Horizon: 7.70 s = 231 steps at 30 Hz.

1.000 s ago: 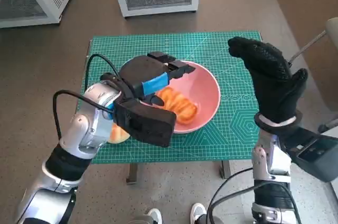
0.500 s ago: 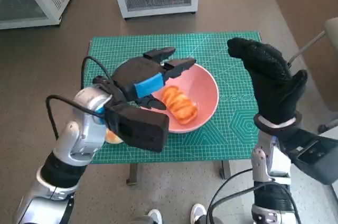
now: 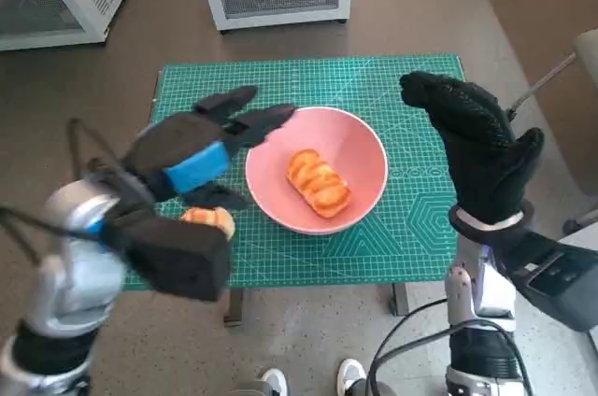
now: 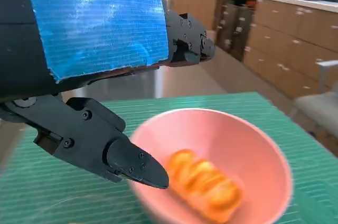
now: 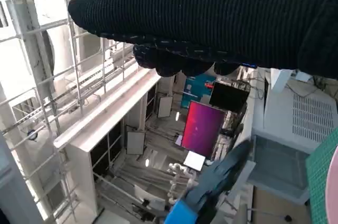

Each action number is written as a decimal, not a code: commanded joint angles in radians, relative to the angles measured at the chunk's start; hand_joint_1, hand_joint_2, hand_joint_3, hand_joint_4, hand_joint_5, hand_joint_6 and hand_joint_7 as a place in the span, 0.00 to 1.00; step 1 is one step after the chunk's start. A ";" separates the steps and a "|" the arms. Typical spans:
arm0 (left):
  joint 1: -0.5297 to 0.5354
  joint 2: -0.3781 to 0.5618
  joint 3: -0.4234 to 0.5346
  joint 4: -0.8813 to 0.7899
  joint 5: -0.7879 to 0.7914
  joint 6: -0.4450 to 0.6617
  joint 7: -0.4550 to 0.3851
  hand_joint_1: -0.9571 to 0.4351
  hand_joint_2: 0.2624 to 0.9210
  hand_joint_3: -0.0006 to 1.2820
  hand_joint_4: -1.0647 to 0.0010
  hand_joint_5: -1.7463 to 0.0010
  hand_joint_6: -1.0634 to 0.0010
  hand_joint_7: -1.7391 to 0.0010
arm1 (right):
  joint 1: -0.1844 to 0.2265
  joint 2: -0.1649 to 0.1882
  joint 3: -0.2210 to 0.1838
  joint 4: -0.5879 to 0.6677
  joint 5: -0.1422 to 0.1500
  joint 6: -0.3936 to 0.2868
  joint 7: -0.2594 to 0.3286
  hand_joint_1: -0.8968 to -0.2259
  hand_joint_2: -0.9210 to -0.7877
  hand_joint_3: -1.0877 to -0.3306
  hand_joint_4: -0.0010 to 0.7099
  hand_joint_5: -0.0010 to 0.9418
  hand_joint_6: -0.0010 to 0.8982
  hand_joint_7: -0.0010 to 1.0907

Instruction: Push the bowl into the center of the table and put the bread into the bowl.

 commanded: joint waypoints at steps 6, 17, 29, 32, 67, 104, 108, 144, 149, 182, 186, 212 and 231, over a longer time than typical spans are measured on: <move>0.141 0.072 0.080 -0.127 -0.003 0.031 -0.023 0.47 0.75 0.00 0.87 0.99 0.75 0.97 | 0.016 -0.001 0.003 0.006 0.013 0.014 0.008 0.77 0.00 0.68 0.86 0.03 0.20 0.84; 0.252 0.089 0.089 -0.129 0.026 0.036 0.000 0.46 0.74 0.00 0.86 1.00 0.73 0.98 | 0.009 -0.001 0.007 0.014 0.015 0.015 0.015 0.77 0.00 0.67 0.85 0.04 0.18 0.87; 0.269 0.054 0.008 -0.027 0.071 0.029 0.044 0.44 0.75 0.00 0.86 1.00 0.73 0.99 | 0.012 -0.013 0.001 0.016 0.022 0.018 0.022 0.78 0.00 0.66 0.85 0.05 0.17 0.89; 0.265 0.046 -0.014 0.003 0.080 0.027 0.054 0.44 0.75 0.00 0.86 1.00 0.73 0.99 | 0.014 -0.016 0.000 0.014 0.019 0.017 0.020 0.78 0.00 0.67 0.85 0.05 0.17 0.89; 0.107 -0.089 -0.232 0.585 0.165 0.019 0.220 0.73 0.86 0.03 0.43 0.93 0.44 0.94 | 0.016 -0.033 -0.010 0.011 0.014 0.026 0.016 0.78 0.00 0.68 0.84 0.06 0.20 0.85; 0.091 -0.028 0.048 0.057 0.058 0.073 0.221 0.69 0.99 0.02 0.26 0.40 0.38 0.34 | 0.002 -0.032 -0.008 0.037 0.021 0.014 0.041 0.78 0.00 0.67 0.83 0.08 0.19 0.86; 0.045 -0.041 0.032 0.030 0.076 0.080 0.227 0.69 0.98 0.01 0.24 0.41 0.37 0.35 | 0.002 -0.033 -0.008 0.035 0.021 0.014 0.043 0.78 0.00 0.66 0.83 0.09 0.19 0.87; -0.404 -0.320 -0.336 0.629 0.140 -0.181 0.276 0.69 1.00 0.11 0.45 0.30 0.48 0.26 | 0.022 -0.037 -0.023 0.032 0.015 -0.003 0.041 0.80 0.00 0.67 0.81 0.13 0.18 0.89; -0.392 -0.323 -0.356 0.660 0.154 -0.156 0.246 0.55 0.96 0.09 0.74 0.78 0.74 0.61 | 0.023 -0.038 -0.024 0.033 0.016 -0.009 0.040 0.80 0.00 0.66 0.81 0.14 0.18 0.88; -0.260 -0.274 -0.240 0.519 0.042 -0.159 0.224 0.39 1.00 0.01 0.89 1.00 0.86 0.85 | 0.009 -0.023 -0.009 0.039 0.018 0.002 0.024 0.79 0.00 0.66 0.78 0.18 0.20 0.85; -0.240 -0.257 -0.205 0.489 -0.004 -0.168 0.214 0.39 1.00 0.01 0.89 1.00 0.85 0.86 | 0.008 -0.022 -0.007 0.034 0.017 0.006 0.024 0.80 0.00 0.66 0.78 0.18 0.19 0.86; -0.031 -0.505 0.164 0.478 -0.618 -0.657 0.454 0.31 1.00 0.28 0.78 0.97 0.99 0.57 | -0.059 -0.017 -0.007 0.010 -0.057 0.004 -0.061 0.79 0.00 0.75 0.60 0.06 0.15 0.67; -0.017 -0.501 0.188 0.535 -0.687 -0.770 0.418 0.23 1.00 0.33 0.84 0.99 0.98 0.66 | -0.097 -0.028 0.025 -0.042 -0.086 0.041 -0.095 0.79 0.00 0.78 0.54 0.02 0.09 0.68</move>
